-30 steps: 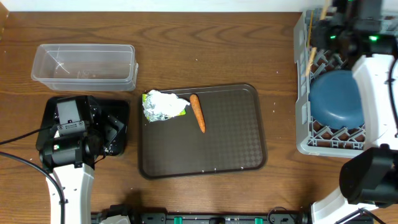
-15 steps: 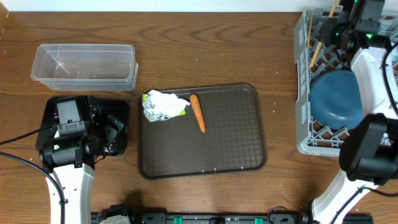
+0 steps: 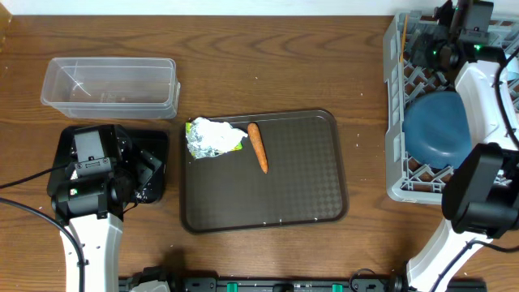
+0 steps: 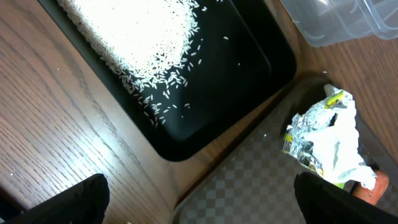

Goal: Sort waste into correct bins and load items into the dishwasher rack

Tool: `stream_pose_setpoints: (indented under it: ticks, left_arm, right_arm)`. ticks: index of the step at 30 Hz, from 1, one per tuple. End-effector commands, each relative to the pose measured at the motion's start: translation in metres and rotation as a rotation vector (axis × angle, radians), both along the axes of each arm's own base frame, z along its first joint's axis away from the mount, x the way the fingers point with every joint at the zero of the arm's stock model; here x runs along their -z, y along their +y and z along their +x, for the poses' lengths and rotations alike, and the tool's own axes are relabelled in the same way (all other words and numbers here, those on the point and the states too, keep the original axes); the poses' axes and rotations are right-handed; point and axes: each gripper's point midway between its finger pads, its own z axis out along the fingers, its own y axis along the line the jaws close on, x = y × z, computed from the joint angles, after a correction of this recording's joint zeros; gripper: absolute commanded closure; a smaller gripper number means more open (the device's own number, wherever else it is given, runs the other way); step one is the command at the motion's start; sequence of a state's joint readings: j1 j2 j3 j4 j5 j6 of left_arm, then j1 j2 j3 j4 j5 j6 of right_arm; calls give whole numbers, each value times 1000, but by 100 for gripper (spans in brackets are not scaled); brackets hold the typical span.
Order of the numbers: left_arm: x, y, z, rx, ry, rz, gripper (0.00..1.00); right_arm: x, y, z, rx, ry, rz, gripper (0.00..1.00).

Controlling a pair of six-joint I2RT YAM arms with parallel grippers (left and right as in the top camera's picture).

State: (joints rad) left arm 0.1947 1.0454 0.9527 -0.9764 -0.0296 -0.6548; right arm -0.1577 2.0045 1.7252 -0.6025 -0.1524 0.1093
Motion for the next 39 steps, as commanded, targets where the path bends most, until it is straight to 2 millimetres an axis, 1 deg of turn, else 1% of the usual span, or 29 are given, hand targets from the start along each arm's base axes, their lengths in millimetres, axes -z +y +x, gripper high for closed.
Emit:
stream_pose_setpoints:
  ticks: [1, 3, 6, 8, 10, 12, 13, 15, 16, 17, 18, 22, 25, 28, 30, 31, 34, 36, 38, 39]
  left_arm:
    - [-6, 3, 2, -11, -15, 8, 2]
    - [-6, 3, 2, -11, -15, 8, 2]
    - [-6, 3, 2, -12, -15, 8, 2]
    - [-6, 3, 2, -11, -15, 8, 2]
    - [-6, 3, 2, -11, -15, 8, 2]
    - [-6, 3, 2, -11, -15, 8, 2]
    - [-6, 3, 2, -11, -15, 8, 2]
    - [-6, 3, 2, -11, -15, 8, 2]
    - [-6, 3, 2, -11, -15, 8, 2]
    - [-6, 3, 2, -11, -15, 8, 2]
    - [-6, 3, 2, -11, -15, 8, 2]
    - [-6, 3, 2, -11, -15, 8, 2]
    - [-6, 3, 2, -11, -15, 8, 2]
    - [-6, 3, 2, -11, -15, 8, 2]
    - [-6, 3, 2, -11, -15, 8, 2]
    - [-6, 3, 2, -11, -15, 8, 2]
    - [-7, 3, 3, -11, -15, 8, 2]
    - [-6, 3, 2, -11, -15, 8, 2]
    - [-6, 3, 2, -11, -15, 8, 2]
    - [-6, 3, 2, -11, -15, 8, 2]
  right_arm:
    - [-60, 20, -13, -43, -93, 82, 63]
    - [-77, 31, -25, -78, -99, 123, 62]
    - [-102, 58, -48, -171, -105, 220, 58]
    - [-114, 80, -64, -237, -96, 277, 51]
    - [-115, 99, -79, -274, -54, 300, 38]
    - [-109, 119, -89, -313, -5, 304, 33]
    - [-104, 132, -95, -343, 23, 302, 28]
    - [-90, 157, -103, -400, 73, 293, 18]
    - [-83, 170, -107, -425, 95, 286, 16]
    - [-74, 185, -110, -452, 121, 273, 10]
    - [-65, 198, -114, -476, 142, 258, 1]
    - [-26, 249, -126, -561, 229, 166, 1]
    - [1, 273, -133, -552, 288, 94, 1]
    - [15, 284, -138, -518, 316, 43, 1]
    - [14, 282, -136, -501, 305, 8, 1]
    - [10, 278, -133, -487, 292, -13, 1]
    - [-6, 259, -121, -429, 251, -44, 1]
    - [-20, 241, -110, -384, 219, -41, 1]
    - [-33, 215, -96, -322, 184, -29, 1]
    - [-36, 203, -92, -294, 176, -25, 1]
